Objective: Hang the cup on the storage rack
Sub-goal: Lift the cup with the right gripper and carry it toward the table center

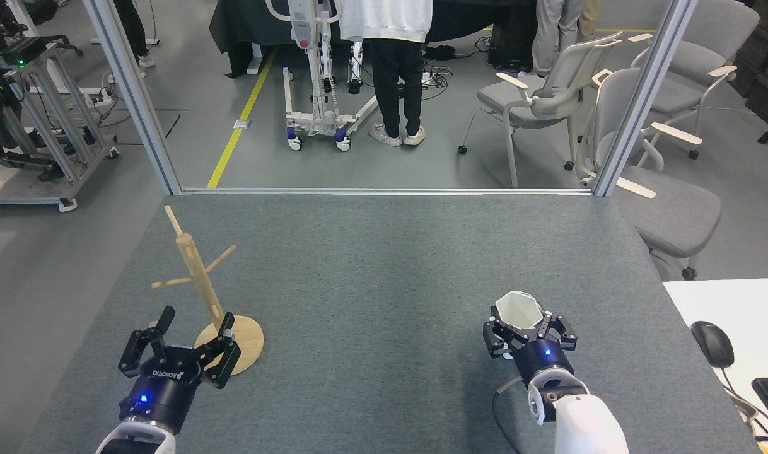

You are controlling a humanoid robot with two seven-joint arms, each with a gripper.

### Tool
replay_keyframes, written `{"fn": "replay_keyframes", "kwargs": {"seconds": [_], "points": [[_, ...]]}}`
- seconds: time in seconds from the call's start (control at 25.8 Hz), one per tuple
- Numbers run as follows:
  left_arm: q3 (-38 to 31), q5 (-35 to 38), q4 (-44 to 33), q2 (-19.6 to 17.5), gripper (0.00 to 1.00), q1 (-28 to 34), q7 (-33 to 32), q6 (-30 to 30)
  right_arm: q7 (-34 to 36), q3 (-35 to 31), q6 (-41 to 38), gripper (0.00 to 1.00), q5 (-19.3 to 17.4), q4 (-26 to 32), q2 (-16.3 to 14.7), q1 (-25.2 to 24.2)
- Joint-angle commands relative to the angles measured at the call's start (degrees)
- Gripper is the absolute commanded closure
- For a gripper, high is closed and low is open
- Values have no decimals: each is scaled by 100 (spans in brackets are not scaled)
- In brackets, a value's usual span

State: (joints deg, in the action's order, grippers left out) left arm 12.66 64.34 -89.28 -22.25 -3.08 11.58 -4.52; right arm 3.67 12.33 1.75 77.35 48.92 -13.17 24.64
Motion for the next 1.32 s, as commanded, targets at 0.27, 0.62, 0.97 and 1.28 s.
{"fn": "replay_keyframes", "kwargs": {"seconds": [0.27, 0.62, 0.97, 1.28], "points": [[0, 0, -10, 10, 0, 0, 20, 4, -33, -3, -500, 91, -334, 644, -124, -99], [0, -9, -72, 10, 0, 0, 29, 13, -41, 32, -1335, 98, -475, 2437, -283, -1101], [18, -9, -722, 19, 0, 422, 29, 514, -718, 410, -1291, 100, -633, 3483, -248, -1172], [-26, 0, -968, 19, 0, 967, 477, 1006, -1280, 902, -105, 100, -835, 3914, -318, -644]]}}
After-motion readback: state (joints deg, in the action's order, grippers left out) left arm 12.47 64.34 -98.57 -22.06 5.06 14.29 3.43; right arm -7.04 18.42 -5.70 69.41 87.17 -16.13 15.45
